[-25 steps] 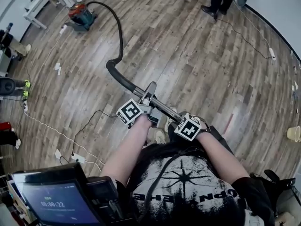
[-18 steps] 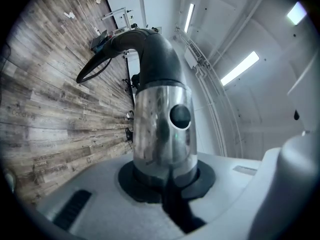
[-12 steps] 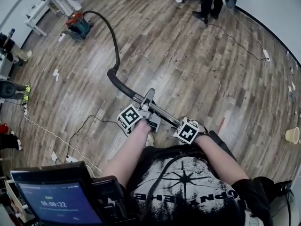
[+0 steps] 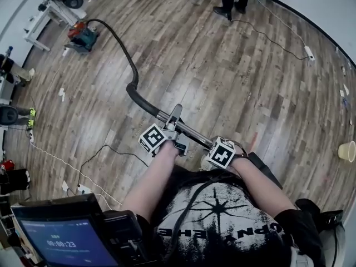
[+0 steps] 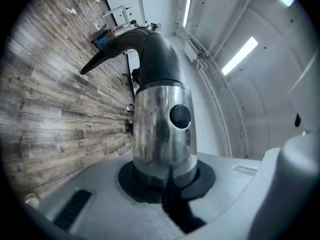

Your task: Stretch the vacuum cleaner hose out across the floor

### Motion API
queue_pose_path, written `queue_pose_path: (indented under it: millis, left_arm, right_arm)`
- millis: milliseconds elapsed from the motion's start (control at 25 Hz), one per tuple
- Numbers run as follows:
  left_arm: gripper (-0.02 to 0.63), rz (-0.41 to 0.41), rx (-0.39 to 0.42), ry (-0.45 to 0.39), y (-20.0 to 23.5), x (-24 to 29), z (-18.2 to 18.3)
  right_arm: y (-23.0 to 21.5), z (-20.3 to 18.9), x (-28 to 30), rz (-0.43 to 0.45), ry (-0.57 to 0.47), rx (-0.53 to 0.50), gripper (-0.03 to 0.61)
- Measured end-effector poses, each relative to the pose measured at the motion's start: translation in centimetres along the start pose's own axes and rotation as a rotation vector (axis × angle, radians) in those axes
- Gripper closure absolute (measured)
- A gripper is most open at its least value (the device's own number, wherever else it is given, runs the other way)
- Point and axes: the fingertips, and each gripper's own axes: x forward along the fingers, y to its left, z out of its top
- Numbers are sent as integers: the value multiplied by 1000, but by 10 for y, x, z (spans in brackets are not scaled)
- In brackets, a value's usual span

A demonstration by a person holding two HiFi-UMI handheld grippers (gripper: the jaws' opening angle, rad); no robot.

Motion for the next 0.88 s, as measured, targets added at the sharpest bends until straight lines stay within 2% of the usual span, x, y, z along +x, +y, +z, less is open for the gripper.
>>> queue_pose_path:
  millis: [160,360,440,640,880]
  left_arm:
    - [578,11,11,41,-3,19,-21]
    - [578,25,-9,97,1,48,-40]
    - [578,5,-40,122,-1,65,-45]
    - [578,43,-73,189,17,99,-59]
    - [578,7,-111,285,25,144,-79]
  right_arm:
    - [-10,-17,-6,-20,-17,40,499]
    - [-33,-31,-14,-109,-24,90,492]
    - [-45,-34,-17,-149,-10,109,492]
    - [-71,-48,-26,-193,57,175,497]
    - [-101,-61,-29,-239,86,266,497]
